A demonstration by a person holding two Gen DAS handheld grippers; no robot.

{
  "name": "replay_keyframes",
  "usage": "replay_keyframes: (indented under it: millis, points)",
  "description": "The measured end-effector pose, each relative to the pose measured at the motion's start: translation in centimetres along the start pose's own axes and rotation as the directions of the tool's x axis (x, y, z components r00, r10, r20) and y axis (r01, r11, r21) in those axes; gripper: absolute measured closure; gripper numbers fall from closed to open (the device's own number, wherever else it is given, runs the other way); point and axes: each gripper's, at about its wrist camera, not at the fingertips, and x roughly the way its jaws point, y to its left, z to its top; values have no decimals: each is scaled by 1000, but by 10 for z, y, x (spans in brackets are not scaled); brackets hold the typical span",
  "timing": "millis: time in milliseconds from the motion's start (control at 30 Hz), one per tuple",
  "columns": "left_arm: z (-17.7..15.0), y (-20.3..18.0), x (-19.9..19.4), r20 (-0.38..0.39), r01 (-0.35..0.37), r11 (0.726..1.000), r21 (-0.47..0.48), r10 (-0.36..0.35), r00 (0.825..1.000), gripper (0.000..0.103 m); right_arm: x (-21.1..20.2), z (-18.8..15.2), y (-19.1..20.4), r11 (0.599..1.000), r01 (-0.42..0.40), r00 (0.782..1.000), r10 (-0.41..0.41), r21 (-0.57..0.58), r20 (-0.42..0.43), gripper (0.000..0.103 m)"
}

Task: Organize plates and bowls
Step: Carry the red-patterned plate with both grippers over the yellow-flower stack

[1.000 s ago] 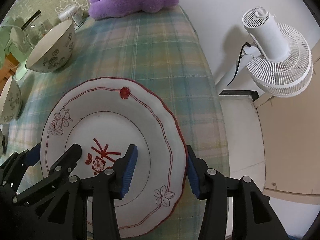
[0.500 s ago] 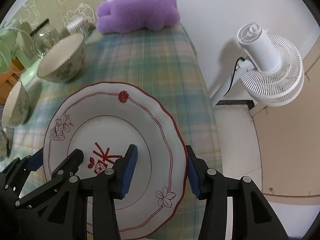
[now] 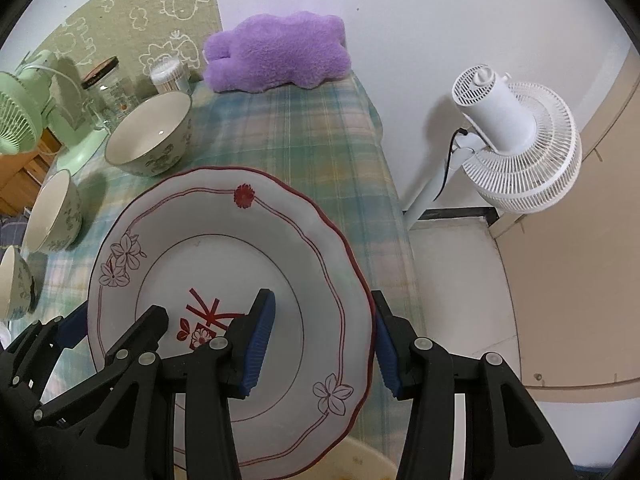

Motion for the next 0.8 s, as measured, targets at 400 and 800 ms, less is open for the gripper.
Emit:
replay_keyframes:
  millis: [400, 800]
  points:
    - [-55, 3, -29, -23, 21, 1000, 17, -20, 1000, 48, -32, -57, 6, 1000, 17, 1000, -17, 17, -14, 52]
    - [-115, -12, -42, -74, 67, 993, 96, -60, 995, 48, -46, -128, -7, 992, 56, 997, -50, 115, -59, 52]
